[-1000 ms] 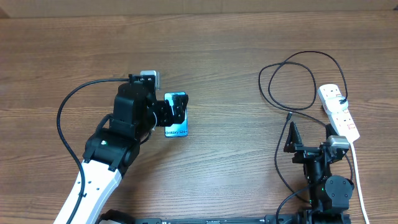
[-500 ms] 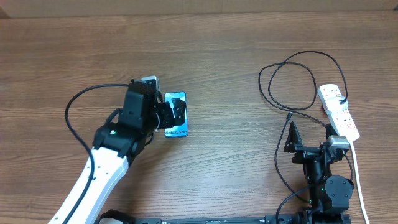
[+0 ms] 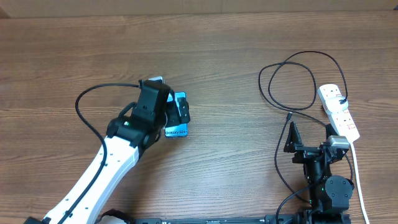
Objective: Plug charger to phone and switch on socket
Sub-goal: 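Move the left gripper over the phone and align with it, then lower the left gripper onto the phone's long edges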
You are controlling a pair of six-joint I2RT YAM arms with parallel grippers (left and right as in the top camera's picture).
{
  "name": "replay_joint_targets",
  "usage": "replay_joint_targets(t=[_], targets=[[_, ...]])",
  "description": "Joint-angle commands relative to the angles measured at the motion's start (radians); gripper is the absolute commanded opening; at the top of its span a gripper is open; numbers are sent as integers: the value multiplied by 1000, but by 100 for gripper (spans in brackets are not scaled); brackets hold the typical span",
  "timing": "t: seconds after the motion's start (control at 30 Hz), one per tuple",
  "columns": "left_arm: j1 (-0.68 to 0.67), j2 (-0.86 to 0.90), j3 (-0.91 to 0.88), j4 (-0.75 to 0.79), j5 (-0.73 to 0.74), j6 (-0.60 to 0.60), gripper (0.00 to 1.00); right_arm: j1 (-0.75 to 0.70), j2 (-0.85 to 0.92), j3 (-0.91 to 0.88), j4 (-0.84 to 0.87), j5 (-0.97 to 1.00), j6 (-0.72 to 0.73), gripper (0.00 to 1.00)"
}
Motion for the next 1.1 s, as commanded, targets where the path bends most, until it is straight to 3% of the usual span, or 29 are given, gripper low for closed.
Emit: replay_joint_targets(t=[0.0, 0.47, 0.7, 1.07], targets=[[-24, 51, 89, -30, -79, -15, 100, -5, -5, -11, 6, -5, -4, 100], [-99, 307, 297, -122, -145, -24, 100, -5, -5, -11, 6, -5, -4, 100], [-109, 333, 298, -144, -195, -122, 100, -5, -5, -11, 6, -5, -4, 100], [-113, 333, 298, -163, -242, -117, 100, -5, -5, -11, 6, -5, -4, 100]])
